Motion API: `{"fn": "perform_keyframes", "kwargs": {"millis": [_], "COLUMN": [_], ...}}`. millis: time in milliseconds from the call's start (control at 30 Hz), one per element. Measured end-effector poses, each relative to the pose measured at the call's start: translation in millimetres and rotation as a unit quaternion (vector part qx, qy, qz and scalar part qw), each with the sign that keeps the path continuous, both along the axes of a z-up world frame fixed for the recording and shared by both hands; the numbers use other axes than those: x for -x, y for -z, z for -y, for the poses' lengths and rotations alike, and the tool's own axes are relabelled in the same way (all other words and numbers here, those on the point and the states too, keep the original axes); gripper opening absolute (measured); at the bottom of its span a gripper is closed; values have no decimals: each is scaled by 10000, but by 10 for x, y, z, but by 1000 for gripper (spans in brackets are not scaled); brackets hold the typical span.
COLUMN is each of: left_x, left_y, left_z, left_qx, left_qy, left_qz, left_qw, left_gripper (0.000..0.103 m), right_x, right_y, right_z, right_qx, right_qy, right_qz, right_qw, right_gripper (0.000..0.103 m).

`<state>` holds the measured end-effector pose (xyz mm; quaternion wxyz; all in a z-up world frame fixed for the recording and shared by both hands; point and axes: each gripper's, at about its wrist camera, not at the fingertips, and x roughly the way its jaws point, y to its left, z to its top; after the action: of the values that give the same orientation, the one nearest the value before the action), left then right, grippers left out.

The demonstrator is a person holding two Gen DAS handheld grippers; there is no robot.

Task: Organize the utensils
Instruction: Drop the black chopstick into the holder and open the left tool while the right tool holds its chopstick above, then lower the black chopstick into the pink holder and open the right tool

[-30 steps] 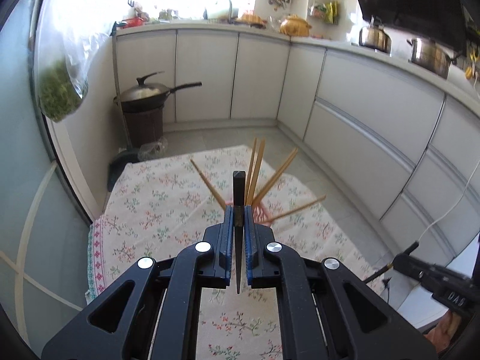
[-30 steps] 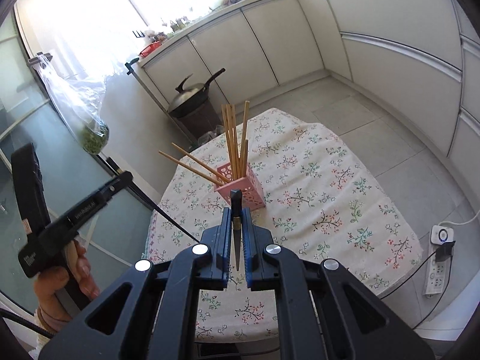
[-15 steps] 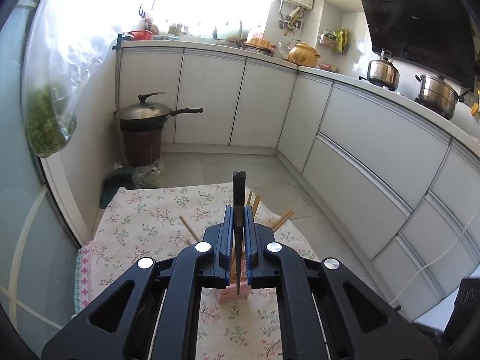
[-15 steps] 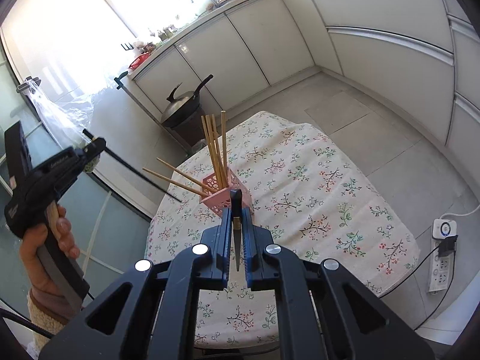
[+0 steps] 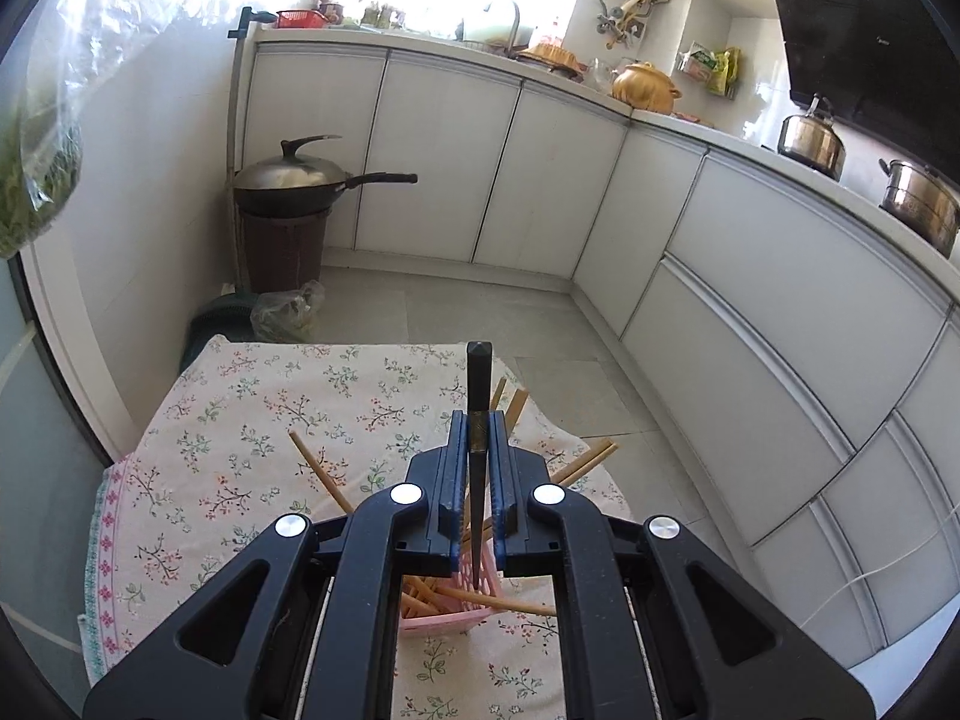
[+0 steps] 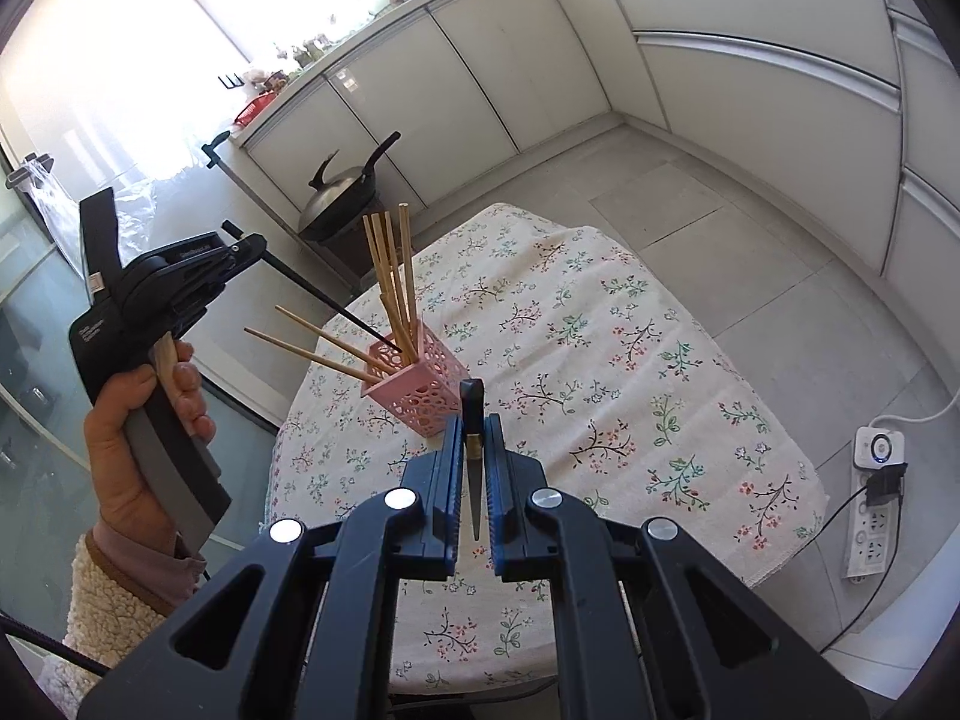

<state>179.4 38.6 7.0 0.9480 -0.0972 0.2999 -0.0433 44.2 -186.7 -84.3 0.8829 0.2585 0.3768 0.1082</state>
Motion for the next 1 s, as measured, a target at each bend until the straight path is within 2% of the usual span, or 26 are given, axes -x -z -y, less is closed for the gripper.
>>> {"fn": "perform_keyframes", "kwargs": {"millis": [33, 100, 200, 367, 567, 833, 1000], "left_x": [-27, -61, -6, 160, 400, 690, 797], "left_y": [53, 149, 131, -4, -54, -45, -95], "left_z": [3, -22, -170, -432, -613, -800, -930], "left_qx": [-36, -16, 122, 399, 459, 457, 495], "left_qy": [-32, -3, -253, -546, -759, -859, -997], "left_qz": [-37, -173, -155, -66, -151, -293, -185], "left_qw": [10000, 9998, 9995, 9977, 9959, 9948, 9936], "left_gripper": [10, 35, 43, 49, 55, 60, 64], "right_x": [0, 5, 21, 33, 52, -158, -452], "right_y": [6, 6, -16, -34, -148, -722, -1141], "right_z": [4, 11, 18, -19, -99, -339, -542], "right_qx": [6, 15, 7, 3, 57, 114, 245], "right_qy": [-4, 0, 9, -44, -82, -193, -109], "right_qz": [-11, -11, 22, 44, 150, 634, 1047], "right_qw": [10000, 10000, 10000, 10000, 9998, 9977, 9941], "right_gripper": [7, 7, 7, 7, 7, 7, 7]}}
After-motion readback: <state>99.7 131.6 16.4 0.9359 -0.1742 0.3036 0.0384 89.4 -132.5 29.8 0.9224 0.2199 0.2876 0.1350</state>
